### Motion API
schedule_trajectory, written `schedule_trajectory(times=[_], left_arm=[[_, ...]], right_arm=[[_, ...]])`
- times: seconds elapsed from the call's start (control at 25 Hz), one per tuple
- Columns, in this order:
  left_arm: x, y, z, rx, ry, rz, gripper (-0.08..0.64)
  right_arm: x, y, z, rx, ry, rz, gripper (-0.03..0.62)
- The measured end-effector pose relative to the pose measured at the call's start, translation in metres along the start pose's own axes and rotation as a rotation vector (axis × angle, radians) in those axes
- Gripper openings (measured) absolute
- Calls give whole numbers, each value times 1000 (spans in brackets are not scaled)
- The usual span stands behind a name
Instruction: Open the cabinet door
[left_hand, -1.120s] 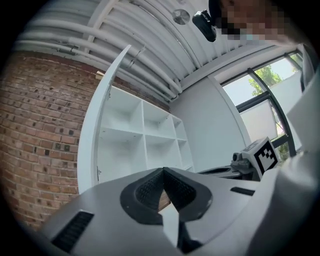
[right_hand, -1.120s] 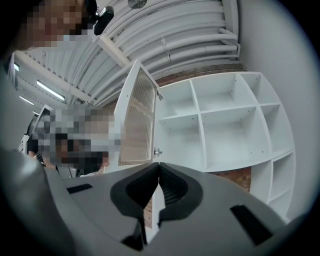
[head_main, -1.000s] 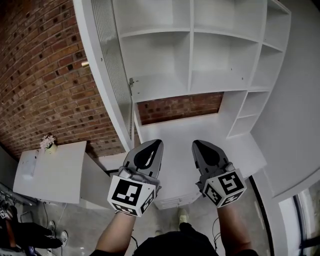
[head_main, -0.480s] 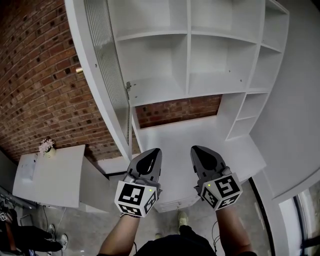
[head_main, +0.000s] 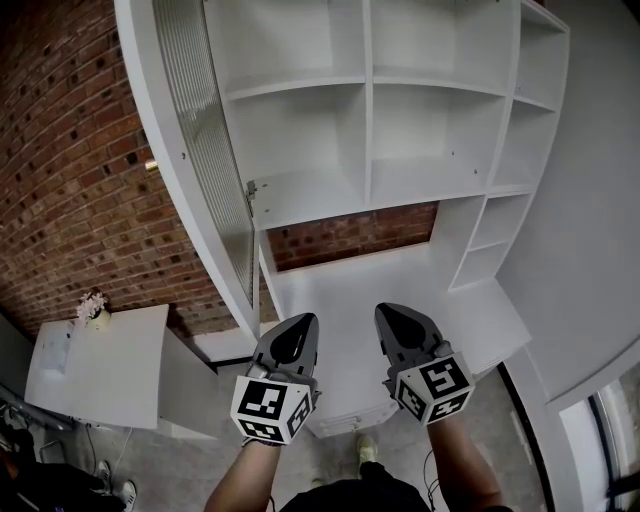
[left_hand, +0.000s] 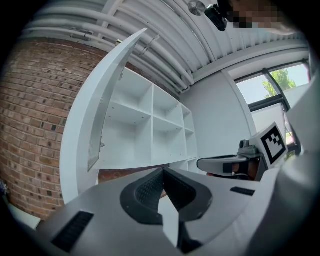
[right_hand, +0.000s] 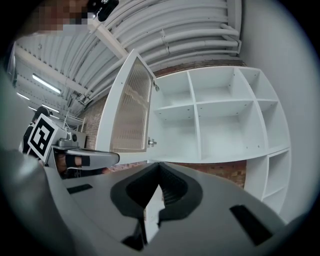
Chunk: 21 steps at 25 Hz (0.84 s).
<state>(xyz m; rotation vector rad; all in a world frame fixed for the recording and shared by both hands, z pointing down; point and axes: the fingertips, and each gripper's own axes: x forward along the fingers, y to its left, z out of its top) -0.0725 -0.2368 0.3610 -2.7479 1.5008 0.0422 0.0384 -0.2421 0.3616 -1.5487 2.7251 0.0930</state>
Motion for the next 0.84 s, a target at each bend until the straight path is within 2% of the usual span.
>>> schedule_trajectory(times=[0.84], left_arm=[[4,7,-6,-5,-3,16,6]], right_arm=[[8,-4,-3,-7,-2,5,3]])
